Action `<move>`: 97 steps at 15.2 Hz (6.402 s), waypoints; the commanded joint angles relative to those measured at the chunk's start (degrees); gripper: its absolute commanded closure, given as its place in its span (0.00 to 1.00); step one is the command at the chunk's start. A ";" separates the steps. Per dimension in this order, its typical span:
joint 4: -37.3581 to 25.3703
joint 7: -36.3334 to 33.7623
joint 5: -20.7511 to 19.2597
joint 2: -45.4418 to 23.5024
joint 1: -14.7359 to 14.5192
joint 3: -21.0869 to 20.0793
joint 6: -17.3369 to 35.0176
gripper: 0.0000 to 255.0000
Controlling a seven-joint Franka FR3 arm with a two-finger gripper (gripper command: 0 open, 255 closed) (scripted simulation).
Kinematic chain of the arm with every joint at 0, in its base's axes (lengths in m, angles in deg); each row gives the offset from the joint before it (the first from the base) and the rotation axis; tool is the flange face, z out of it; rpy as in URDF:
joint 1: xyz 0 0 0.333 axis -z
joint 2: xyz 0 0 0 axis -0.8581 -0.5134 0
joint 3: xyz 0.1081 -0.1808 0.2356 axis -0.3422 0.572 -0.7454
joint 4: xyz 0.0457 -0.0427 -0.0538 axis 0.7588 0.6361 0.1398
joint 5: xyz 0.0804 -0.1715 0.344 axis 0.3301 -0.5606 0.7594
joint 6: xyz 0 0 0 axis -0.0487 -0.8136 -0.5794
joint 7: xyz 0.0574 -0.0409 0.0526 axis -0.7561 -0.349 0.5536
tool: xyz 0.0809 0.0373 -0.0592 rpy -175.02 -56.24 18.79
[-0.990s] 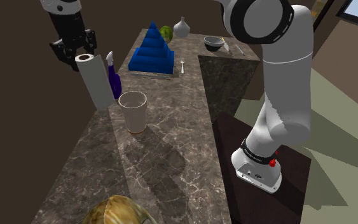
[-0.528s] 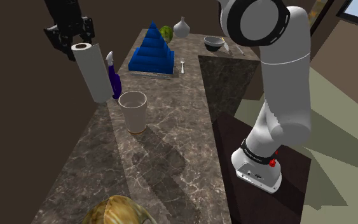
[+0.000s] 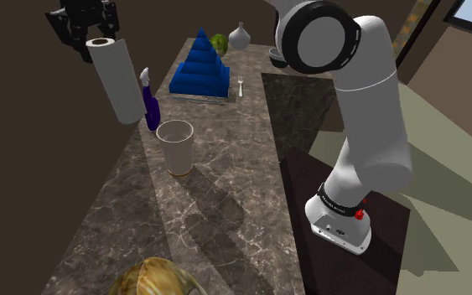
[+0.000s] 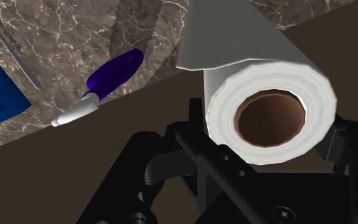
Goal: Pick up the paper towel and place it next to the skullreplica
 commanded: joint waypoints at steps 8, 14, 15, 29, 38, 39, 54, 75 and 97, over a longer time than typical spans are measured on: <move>25.92 -3.58 4.50 18.97 3.59 -2.81 6.81 1.00; 41.96 -5.74 9.05 32.75 3.97 -4.00 9.66 1.00; 44.05 -6.08 9.77 34.80 3.85 -4.16 9.82 1.00; 62.72 -12.47 19.14 58.90 -1.02 -6.87 5.82 1.00; 66.58 -19.23 24.99 70.16 -5.40 -10.05 -0.54 1.00; 66.66 -20.13 25.66 71.18 -5.89 -10.49 -1.34 1.00; 78.73 -22.02 29.44 77.95 -8.62 -12.82 4.54 1.00; 96.37 -21.50 33.53 81.36 -10.79 -16.88 18.98 1.00; 108.62 -21.61 38.18 78.93 -11.90 -23.11 33.80 1.00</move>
